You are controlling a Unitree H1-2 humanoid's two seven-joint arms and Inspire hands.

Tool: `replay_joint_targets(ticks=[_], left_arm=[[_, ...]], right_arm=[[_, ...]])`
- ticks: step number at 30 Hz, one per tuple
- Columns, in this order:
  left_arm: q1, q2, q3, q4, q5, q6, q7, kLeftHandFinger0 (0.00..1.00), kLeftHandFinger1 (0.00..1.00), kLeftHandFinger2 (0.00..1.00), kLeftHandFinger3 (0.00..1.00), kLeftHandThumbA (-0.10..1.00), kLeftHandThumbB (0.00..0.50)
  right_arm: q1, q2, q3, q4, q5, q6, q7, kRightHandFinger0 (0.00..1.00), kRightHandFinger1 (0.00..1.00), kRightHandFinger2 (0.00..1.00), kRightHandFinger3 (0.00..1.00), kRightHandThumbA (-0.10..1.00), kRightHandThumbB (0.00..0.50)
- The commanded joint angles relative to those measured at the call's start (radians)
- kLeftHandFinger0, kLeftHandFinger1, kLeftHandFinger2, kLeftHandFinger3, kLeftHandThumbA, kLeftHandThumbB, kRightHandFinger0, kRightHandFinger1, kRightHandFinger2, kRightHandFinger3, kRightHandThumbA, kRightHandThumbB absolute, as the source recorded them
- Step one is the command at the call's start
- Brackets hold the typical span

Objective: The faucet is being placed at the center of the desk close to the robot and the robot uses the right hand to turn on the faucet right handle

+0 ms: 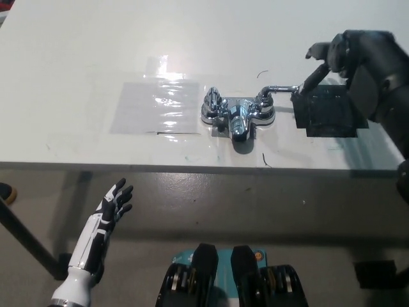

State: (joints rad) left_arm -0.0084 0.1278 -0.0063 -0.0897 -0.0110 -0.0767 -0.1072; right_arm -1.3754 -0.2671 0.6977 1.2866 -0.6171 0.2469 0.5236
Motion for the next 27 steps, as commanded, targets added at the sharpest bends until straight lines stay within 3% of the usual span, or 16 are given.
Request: replay_joint_targets(ticks=[1,4,6,10,11,12,14,15,16,17,19,20,22,23,26,27], left_arm=[[-0.018,0.016,-0.002,-0.023,0.009,-0.001,-0.007,1.0,1.0,1.0,1.0,1.0,0.118],[-0.017,0.015,-0.004,-0.023,0.009,0.002,-0.008,1.0,1.0,1.0,1.0,1.0,0.116],[-0.021,0.016,-0.002,-0.018,0.002,0.0,-0.011,1.0,1.0,1.0,1.0,1.0,0.108],[-0.024,0.019,0.003,-0.007,-0.003,-0.012,-0.011,1.0,1.0,1.0,1.0,1.0,0.082],[-0.025,0.02,0.003,-0.005,-0.001,-0.013,-0.01,1.0,1.0,1.0,1.0,1.0,0.08],[-0.027,0.019,0.004,-0.004,0.0,-0.013,-0.009,1.0,1.0,1.0,1.0,1.0,0.08],[-0.027,0.018,0.006,-0.004,-0.004,-0.012,-0.009,1.0,1.0,1.0,1.0,1.0,0.078],[-0.027,0.017,0.006,-0.002,-0.005,-0.012,-0.009,1.0,1.0,1.0,1.0,1.0,0.075],[-0.029,0.021,0.008,-0.002,-0.006,-0.011,-0.01,1.0,1.0,1.0,1.0,1.0,0.074],[-0.031,0.022,0.007,-0.001,-0.01,-0.011,-0.014,1.0,1.0,1.0,1.0,1.0,0.066],[-0.036,0.021,0.006,0.002,-0.01,-0.01,-0.015,1.0,1.0,1.0,1.0,1.0,0.073],[-0.041,0.021,0.004,0.003,-0.009,-0.009,-0.016,1.0,1.0,1.0,1.0,1.0,0.068],[-0.055,0.022,0.004,0.011,-0.009,-0.013,-0.018,1.0,1.0,1.0,1.0,1.0,0.075],[-0.068,0.021,0.005,0.017,-0.012,-0.012,-0.018,1.0,1.0,1.0,1.0,1.0,0.075],[-0.085,0.022,0.008,0.021,-0.015,-0.012,-0.017,1.0,1.0,1.0,1.0,1.0,0.082],[-0.087,0.023,0.009,0.019,-0.013,-0.009,-0.016,1.0,1.0,1.0,1.0,1.0,0.085]], right_arm=[[-0.094,-0.097,0.0,-0.109,0.001,-0.047,0.211,1.0,1.0,1.0,1.0,0.8,0.492],[-0.082,-0.185,-0.044,-0.218,0.062,-0.06,0.34,1.0,1.0,1.0,1.0,0.75,0.492],[-0.068,-0.285,-0.14,-0.36,0.196,0.002,0.505,1.0,1.0,1.0,1.0,0.68,0.496],[-0.06,-0.386,-0.199,-0.539,0.275,0.014,0.618,1.0,1.0,1.0,1.0,0.71,0.5],[-0.056,-0.43,-0.237,-0.626,0.321,0.039,0.648,1.0,1.0,1.0,1.0,0.7,0.481],[-0.05,-0.447,-0.257,-0.674,0.332,0.065,0.645,1.0,1.0,1.0,1.0,0.69,0.496],[0.006,-0.51,-0.421,-0.872,0.468,0.159,0.605,1.0,1.0,1.0,1.0,0.72,0.351],[0.043,-0.526,-0.523,-0.942,0.553,0.172,0.575,1.0,1.0,1.0,1.0,0.91,0.314],[0.076,-0.535,-0.593,-0.995,0.598,0.161,0.538,1.0,1.0,1.0,1.0,1.0,0.302],[0.098,-0.535,-0.65,-1.049,0.618,0.205,0.51,1.0,1.0,1.0,1.0,1.0,0.361],[0.15,-0.539,-0.742,-1.171,0.642,0.223,0.442,1.0,1.0,1.0,1.0,1.0,0.415],[0.258,-0.541,-0.863,-1.417,0.627,0.223,0.34,1.0,1.0,1.0,1.0,1.0,0.396],[0.363,-0.522,-0.984,-1.657,0.648,0.223,0.269,1.0,1.0,1.0,1.0,1.0,0.306],[0.41,-0.501,-1.04,-1.762,0.673,0.223,0.218,1.0,1.0,1.0,1.0,1.0,0.329],[0.517,-0.48,-1.107,-1.955,0.775,0.223,0.096,1.0,1.0,1.0,1.0,1.0,0.304],[0.59,-0.427,-1.13,-2.059,0.808,0.223,0.02,1.0,1.0,1.0,1.0,1.0,0.318]])
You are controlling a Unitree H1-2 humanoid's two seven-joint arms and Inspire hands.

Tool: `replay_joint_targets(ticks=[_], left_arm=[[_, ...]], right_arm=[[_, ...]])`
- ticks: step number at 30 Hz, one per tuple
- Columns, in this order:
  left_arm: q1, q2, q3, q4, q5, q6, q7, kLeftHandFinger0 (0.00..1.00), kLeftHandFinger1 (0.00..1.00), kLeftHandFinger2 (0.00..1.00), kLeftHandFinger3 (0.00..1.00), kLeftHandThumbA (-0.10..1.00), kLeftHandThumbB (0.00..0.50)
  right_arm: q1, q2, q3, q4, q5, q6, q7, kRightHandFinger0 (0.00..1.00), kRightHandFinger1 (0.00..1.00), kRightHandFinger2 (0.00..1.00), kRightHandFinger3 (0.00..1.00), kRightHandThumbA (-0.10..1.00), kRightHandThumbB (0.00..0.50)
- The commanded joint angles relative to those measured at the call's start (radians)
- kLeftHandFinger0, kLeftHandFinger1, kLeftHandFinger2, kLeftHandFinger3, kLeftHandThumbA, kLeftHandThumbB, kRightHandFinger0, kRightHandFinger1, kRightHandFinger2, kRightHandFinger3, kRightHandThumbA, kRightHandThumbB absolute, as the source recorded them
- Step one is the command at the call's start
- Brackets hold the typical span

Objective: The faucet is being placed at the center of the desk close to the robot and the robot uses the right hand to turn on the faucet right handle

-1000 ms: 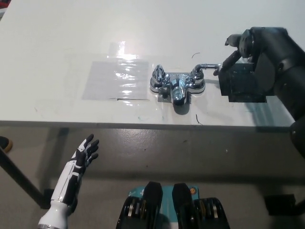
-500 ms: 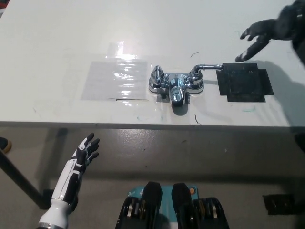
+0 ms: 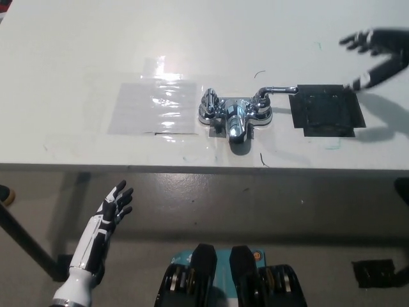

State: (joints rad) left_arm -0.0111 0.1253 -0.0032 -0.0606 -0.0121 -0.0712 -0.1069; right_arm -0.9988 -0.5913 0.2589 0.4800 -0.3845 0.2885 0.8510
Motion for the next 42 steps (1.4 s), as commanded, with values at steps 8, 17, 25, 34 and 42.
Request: replay_joint_targets(ticks=[8,17,25,34,42], left_arm=[[-0.107,0.024,0.008,-0.008,-0.016,-0.01,-0.016,1.0,1.0,1.0,1.0,1.0,0.07],[-0.116,0.023,0.01,-0.003,-0.023,0.0,-0.019,1.0,1.0,1.0,1.0,1.0,0.078],[-0.143,0.027,0.011,0.003,-0.021,0.005,-0.02,1.0,1.0,1.0,1.0,1.0,0.07],[-0.135,0.023,0.008,-0.009,-0.022,0.002,-0.021,1.0,1.0,1.0,1.0,1.0,0.052],[-0.074,0.012,-0.005,-0.038,-0.021,0.019,-0.024,1.0,1.0,1.0,1.0,1.0,0.074]], right_arm=[[0.568,0.159,-0.629,-1.43,0.742,-0.008,-0.538,1.0,1.0,1.0,1.0,1.0,0.323],[0.92,0.427,-0.549,-1.312,0.599,-0.208,-0.517,1.0,1.0,1.0,1.0,1.0,0.307],[0.958,0.598,-0.513,-1.079,0.551,-0.349,-0.487,1.0,1.0,1.0,1.0,1.0,0.307],[0.923,0.64,-0.531,-0.684,0.381,-0.481,-0.513,1.0,1.0,1.0,1.0,1.0,0.14],[0.947,0.614,-0.537,-0.512,0.391,-0.525,-0.52,1.0,1.0,1.0,1.0,1.0,0.052]])
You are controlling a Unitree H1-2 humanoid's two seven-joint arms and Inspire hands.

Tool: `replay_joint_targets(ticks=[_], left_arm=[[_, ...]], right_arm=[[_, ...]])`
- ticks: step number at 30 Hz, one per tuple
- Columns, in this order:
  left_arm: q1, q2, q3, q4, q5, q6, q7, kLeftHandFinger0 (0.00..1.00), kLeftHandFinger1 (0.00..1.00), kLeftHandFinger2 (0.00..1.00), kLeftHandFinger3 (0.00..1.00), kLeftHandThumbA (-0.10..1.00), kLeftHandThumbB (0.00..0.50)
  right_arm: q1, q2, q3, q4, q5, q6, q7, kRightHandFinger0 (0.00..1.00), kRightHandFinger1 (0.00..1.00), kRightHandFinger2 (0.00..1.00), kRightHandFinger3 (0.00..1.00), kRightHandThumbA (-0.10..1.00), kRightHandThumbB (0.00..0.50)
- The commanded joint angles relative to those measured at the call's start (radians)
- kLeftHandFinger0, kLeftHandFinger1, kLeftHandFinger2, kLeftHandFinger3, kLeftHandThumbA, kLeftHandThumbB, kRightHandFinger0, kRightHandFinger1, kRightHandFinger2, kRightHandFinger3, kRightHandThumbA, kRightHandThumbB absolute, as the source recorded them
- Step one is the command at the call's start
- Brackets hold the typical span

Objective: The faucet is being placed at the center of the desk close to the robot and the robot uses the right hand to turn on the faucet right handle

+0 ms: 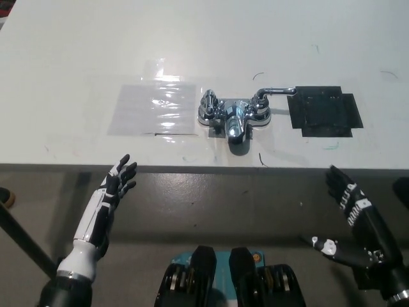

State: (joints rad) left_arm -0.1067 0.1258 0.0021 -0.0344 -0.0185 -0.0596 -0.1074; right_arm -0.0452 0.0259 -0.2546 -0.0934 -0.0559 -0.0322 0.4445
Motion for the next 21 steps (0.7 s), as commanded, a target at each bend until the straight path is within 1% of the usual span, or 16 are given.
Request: replay_joint_targets(ticks=[1,2,3,4,5,7,9,10,14,16,19,21], left_arm=[[0.023,0.012,-0.01,-0.065,-0.015,0.009,-0.024,1.0,1.0,1.0,1.0,1.0,0.074],[0.024,0.011,-0.011,-0.067,-0.013,0.007,-0.022,1.0,1.0,1.0,1.0,1.0,0.06],[0.034,0.008,-0.016,-0.067,-0.01,0.004,-0.022,1.0,1.0,1.0,1.0,1.0,0.06],[0.049,0.007,-0.021,-0.068,-0.003,-0.001,-0.021,1.0,1.0,1.0,1.0,1.0,0.046],[0.056,0.01,-0.024,-0.058,0.005,-0.019,-0.021,1.0,1.0,1.0,1.0,1.0,0.042],[0.062,0.011,-0.026,-0.057,0.002,-0.025,-0.022,1.0,1.0,1.0,1.0,1.0,0.043],[0.086,0.01,-0.028,-0.064,0.0,-0.016,-0.02,1.0,1.0,1.0,1.0,1.0,0.07],[0.11,0.011,-0.029,-0.08,0.004,-0.005,-0.017,1.0,1.0,1.0,1.0,1.0,0.074],[0.127,0.01,-0.031,-0.08,-0.001,-0.009,-0.018,1.0,1.0,1.0,1.0,1.0,0.08],[0.13,0.011,-0.032,-0.067,0.0,-0.024,-0.019,1.0,1.0,1.0,1.0,1.0,0.095],[0.137,0.014,-0.033,-0.065,-0.001,-0.026,-0.019,1.0,1.0,1.0,1.0,1.0,0.104],[0.137,0.016,-0.032,-0.066,0.0,-0.026,-0.018,1.0,1.0,1.0,1.0,1.0,0.097]], right_arm=[[-0.007,-0.004,-0.022,0.065,0.064,-0.209,-0.116,1.0,1.0,1.0,1.0,1.0,0.052],[-0.008,-0.005,-0.021,0.072,0.068,-0.205,-0.12,1.0,1.0,1.0,1.0,1.0,0.063],[0.005,-0.006,-0.021,0.069,0.07,-0.2,-0.121,1.0,1.0,1.0,1.0,1.0,0.064],[0.022,-0.007,-0.016,0.065,0.077,-0.194,-0.12,1.0,1.0,1.0,1.0,1.0,0.059],[0.029,-0.009,-0.012,0.066,0.08,-0.193,-0.118,1.0,1.0,1.0,1.0,1.0,0.063],[0.035,-0.014,-0.001,0.07,0.085,-0.201,-0.125,1.0,1.0,1.0,1.0,1.0,0.056],[0.058,-0.013,0.011,0.071,0.088,-0.211,-0.131,1.0,1.0,1.0,1.0,1.0,0.063],[0.076,-0.008,0.018,0.068,0.09,-0.21,-0.133,1.0,1.0,1.0,1.0,1.0,0.076],[0.099,-0.008,0.033,0.059,0.094,-0.21,-0.151,1.0,1.0,1.0,1.0,1.0,0.072],[0.106,-0.015,0.041,0.055,0.1,-0.205,-0.151,1.0,1.0,1.0,1.0,1.0,0.101],[0.111,-0.019,0.054,0.059,0.101,-0.21,-0.16,1.0,1.0,1.0,1.0,1.0,0.106],[0.107,-0.024,0.062,0.063,0.094,-0.214,-0.166,1.0,1.0,1.0,1.0,1.0,0.109]])
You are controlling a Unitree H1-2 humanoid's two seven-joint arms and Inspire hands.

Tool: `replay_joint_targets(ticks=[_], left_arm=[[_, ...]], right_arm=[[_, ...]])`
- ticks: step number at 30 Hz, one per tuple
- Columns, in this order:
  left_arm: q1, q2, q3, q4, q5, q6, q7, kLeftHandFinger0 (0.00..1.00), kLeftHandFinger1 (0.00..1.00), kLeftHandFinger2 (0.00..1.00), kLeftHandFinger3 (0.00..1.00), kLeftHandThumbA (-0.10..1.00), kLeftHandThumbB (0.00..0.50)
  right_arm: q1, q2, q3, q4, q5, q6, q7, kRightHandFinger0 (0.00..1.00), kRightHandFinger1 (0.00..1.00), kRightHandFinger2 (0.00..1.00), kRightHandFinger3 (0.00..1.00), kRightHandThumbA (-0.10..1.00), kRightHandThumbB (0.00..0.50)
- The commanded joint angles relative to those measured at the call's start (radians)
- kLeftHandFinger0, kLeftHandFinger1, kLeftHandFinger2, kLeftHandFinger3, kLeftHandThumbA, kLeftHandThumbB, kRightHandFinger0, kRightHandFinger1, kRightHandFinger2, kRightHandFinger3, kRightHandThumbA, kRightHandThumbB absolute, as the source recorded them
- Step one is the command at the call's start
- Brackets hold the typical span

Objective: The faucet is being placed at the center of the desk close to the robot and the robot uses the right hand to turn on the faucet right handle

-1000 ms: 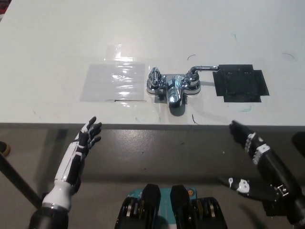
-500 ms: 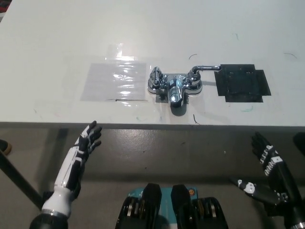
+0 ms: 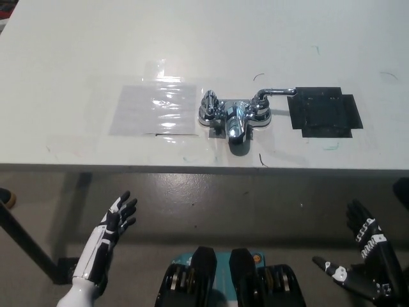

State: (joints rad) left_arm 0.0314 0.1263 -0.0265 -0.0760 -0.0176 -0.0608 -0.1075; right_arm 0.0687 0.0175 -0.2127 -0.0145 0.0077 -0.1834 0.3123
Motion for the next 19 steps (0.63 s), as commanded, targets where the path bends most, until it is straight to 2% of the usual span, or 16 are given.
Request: replay_joint_targets(ticks=[1,3,5,8,12,17,19], left_arm=[[0.001,0.015,-0.003,-0.028,0.0,-0.021,-0.016,1.0,1.0,1.0,1.0,1.0,0.095],[-0.002,0.014,0.0,-0.029,-0.001,-0.016,-0.012,1.0,1.0,1.0,1.0,1.0,0.104],[-0.003,0.014,-0.001,-0.033,-0.008,-0.008,-0.017,1.0,1.0,1.0,1.0,1.0,0.165],[-0.003,0.016,-0.003,-0.036,-0.007,-0.006,-0.019,1.0,1.0,1.0,1.0,0.99,0.21],[-0.014,0.02,0.0,-0.035,-0.003,-0.005,-0.016,1.0,1.0,1.0,1.0,1.0,0.18],[-0.009,0.019,0.002,-0.032,-0.003,-0.014,-0.012,1.0,1.0,1.0,1.0,1.0,0.14],[0.001,0.02,0.002,-0.034,-0.005,-0.015,-0.013,1.0,1.0,1.0,1.0,1.0,0.138]], right_arm=[[-0.006,-0.017,0.024,-0.019,0.027,-0.059,-0.038,1.0,1.0,1.0,1.0,1.0,0.107],[-0.014,-0.022,0.032,-0.014,0.03,-0.06,-0.042,1.0,1.0,1.0,1.0,1.0,0.107],[-0.013,-0.026,0.039,-0.017,0.037,-0.054,-0.046,1.0,1.0,1.0,1.0,1.0,0.108],[-0.012,-0.033,0.048,-0.019,0.035,-0.053,-0.053,1.0,1.0,1.0,1.0,1.0,0.116],[-0.024,-0.038,0.058,-0.016,0.034,-0.047,-0.065,1.0,1.0,1.0,1.0,0.99,0.121],[-0.023,-0.047,0.072,-0.013,0.04,-0.046,-0.066,1.0,1.0,1.0,1.0,0.98,0.102],[-0.018,-0.048,0.076,-0.013,0.04,-0.046,-0.066,1.0,1.0,1.0,1.0,0.98,0.101]])
